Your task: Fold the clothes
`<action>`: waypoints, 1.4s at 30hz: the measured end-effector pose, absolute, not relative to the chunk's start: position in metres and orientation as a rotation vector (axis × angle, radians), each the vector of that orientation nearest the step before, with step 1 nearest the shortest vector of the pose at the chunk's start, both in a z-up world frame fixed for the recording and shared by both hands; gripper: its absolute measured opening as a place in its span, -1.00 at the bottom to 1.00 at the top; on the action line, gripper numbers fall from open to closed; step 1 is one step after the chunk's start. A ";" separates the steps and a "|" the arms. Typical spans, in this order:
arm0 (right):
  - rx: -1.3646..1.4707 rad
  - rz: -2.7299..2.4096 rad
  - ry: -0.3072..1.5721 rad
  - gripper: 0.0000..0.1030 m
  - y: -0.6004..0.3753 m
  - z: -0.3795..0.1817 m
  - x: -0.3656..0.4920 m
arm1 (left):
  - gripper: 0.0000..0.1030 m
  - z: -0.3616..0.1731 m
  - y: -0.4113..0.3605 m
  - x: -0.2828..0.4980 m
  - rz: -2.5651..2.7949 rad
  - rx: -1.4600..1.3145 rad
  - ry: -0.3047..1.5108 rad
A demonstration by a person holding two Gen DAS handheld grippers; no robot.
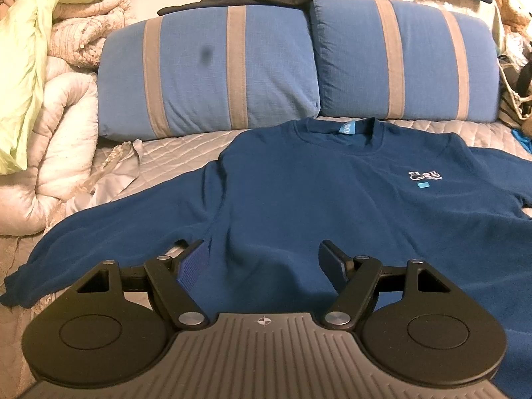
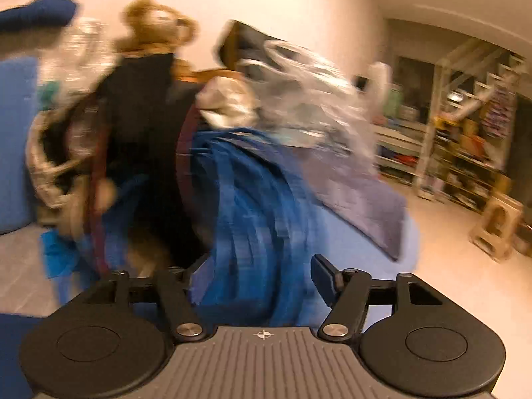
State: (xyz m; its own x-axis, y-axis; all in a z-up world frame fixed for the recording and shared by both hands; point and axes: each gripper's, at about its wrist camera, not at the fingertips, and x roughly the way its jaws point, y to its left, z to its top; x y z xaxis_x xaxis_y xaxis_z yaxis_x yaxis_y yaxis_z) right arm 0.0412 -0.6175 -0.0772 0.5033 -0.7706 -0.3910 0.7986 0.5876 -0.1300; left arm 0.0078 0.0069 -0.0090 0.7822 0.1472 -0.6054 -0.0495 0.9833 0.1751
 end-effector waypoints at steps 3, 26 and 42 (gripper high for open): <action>0.044 -0.699 0.483 0.40 -0.583 -0.083 0.062 | 0.41 -0.009 0.006 0.008 0.109 0.155 0.666; 0.023 -0.105 0.745 -0.91 -0.500 -0.143 0.245 | 0.41 -0.009 0.006 0.011 0.113 0.160 0.675; -0.106 -0.206 0.655 0.44 -0.493 -0.086 0.204 | 0.41 -0.010 0.007 0.010 0.111 0.146 0.667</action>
